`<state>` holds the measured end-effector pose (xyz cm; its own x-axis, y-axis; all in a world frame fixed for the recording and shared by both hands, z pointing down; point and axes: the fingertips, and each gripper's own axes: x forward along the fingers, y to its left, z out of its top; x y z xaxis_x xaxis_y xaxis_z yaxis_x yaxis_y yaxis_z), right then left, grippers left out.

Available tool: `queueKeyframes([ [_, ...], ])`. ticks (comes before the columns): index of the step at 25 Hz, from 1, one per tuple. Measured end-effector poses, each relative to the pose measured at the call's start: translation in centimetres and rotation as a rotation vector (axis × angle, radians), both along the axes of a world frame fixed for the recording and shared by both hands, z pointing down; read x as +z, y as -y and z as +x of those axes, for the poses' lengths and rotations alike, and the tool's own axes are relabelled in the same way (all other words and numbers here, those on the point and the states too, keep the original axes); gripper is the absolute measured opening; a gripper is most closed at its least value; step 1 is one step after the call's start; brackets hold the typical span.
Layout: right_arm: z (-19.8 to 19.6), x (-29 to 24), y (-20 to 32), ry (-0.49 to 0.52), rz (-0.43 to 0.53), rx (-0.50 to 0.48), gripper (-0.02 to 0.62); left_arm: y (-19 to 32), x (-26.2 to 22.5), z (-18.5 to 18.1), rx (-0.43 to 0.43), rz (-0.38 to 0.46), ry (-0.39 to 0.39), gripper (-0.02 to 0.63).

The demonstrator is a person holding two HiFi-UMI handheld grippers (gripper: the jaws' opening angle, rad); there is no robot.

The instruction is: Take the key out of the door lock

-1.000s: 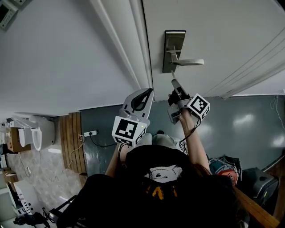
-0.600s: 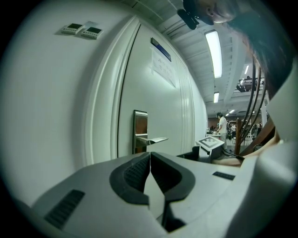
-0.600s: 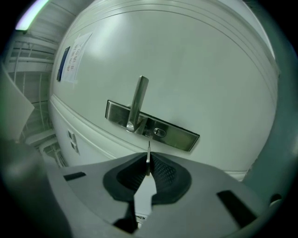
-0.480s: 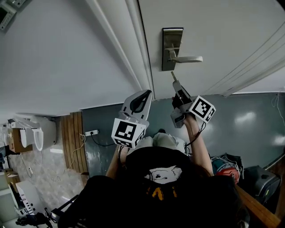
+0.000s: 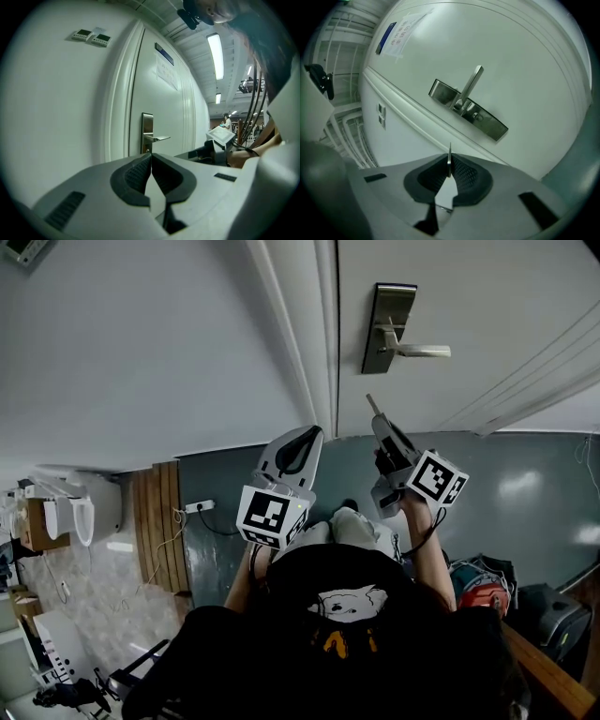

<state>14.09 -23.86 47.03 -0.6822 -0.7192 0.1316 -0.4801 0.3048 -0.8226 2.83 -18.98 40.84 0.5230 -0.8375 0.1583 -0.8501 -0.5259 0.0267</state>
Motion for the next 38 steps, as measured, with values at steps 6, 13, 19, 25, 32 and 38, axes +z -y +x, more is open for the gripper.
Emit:
queueKeyframes([
  [6,-2.0,0.4,-3.9,-0.051,-0.011,-0.019,0.02,-2.7,0.0,-2.0,0.006,0.004,-0.02,0.009],
  [13,-4.0,0.1,-7.3,-0.108,0.017,-0.043,0.02,-5.6,0.6,-3.7,0.019,0.006,-0.033,0.009],
  [19,-5.6,0.1,-10.6,-0.176,0.048,-0.074,0.02,-8.8,1.0,-5.3,0.035,0.01,-0.052,0.009],
  [25,-6.5,0.3,-12.9,-0.221,0.067,-0.088,0.02,-10.7,1.8,-6.0,0.059,0.003,-0.057,0.009],
  [32,-7.5,0.6,-14.5,-0.267,0.089,-0.101,0.02,-12.1,2.6,-6.6,0.08,-0.005,-0.046,0.011],
  [38,-7.6,0.9,-14.7,-0.295,0.095,-0.117,0.02,-12.5,3.2,-6.8,0.082,-0.016,-0.033,0.009],
])
